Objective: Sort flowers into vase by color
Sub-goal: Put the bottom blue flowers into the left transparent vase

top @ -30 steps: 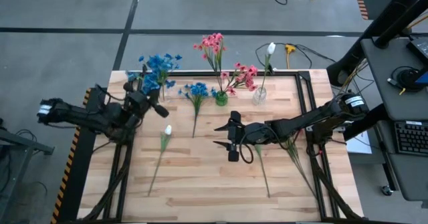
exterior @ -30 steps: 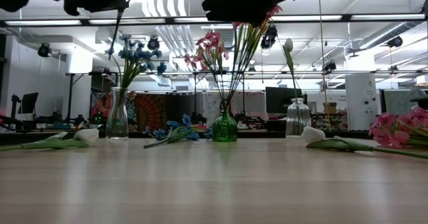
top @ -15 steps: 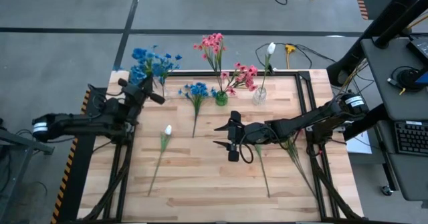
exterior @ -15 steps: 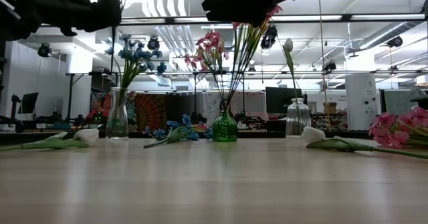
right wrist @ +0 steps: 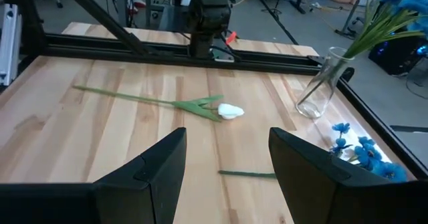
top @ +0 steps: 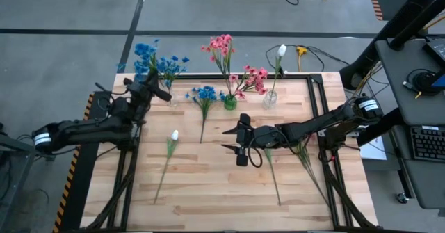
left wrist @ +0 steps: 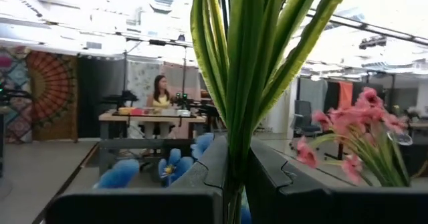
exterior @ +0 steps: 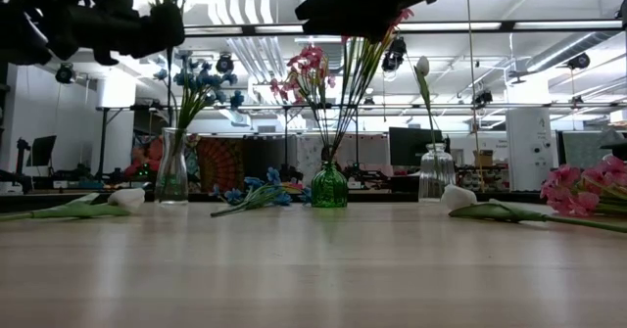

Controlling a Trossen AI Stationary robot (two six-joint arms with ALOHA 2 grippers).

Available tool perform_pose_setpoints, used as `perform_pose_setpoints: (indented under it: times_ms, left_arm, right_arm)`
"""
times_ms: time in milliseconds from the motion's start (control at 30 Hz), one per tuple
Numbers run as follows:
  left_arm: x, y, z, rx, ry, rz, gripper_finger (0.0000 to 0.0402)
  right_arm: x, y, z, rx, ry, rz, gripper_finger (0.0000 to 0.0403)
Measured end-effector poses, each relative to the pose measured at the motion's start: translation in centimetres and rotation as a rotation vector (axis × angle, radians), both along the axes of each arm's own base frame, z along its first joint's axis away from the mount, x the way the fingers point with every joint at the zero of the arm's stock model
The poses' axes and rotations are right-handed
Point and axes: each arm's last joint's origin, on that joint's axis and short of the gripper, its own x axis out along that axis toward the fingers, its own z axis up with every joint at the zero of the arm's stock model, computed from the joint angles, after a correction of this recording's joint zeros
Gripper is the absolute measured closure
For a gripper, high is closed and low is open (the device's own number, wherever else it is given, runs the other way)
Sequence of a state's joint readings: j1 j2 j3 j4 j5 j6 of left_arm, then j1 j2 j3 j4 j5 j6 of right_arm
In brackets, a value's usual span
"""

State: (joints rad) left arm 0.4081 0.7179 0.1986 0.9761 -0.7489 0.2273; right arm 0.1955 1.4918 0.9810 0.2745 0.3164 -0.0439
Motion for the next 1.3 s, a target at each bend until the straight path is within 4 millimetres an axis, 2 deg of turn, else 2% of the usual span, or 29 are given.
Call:
perform_pose_setpoints:
  times_ms: [467, 633, 1167, 1300]
  left_arm:
    - [0.4, 1.7, -1.1, -0.054, -0.024, 0.034, 0.0392]
    - [0.8, 2.1, -1.6, -0.083, -0.018, 0.039, 0.0380]
    - [1.0, 2.2, -2.2, -0.115, 0.014, 0.041, 0.0372]
    - [1.1, 2.2, -2.4, -0.129, 0.025, 0.037, 0.0352]
  right_arm:
    - [0.0, -0.1, 0.0, 0.004, 0.000, -0.004, 0.0197]
    - [0.0, -0.2, 0.0, 0.006, 0.000, -0.006, 0.0197]
    - [0.0, -0.2, 0.0, 0.000, 0.001, -0.004, 0.0197]
    - [0.0, -0.2, 0.0, 0.000, 0.002, -0.004, 0.0197]
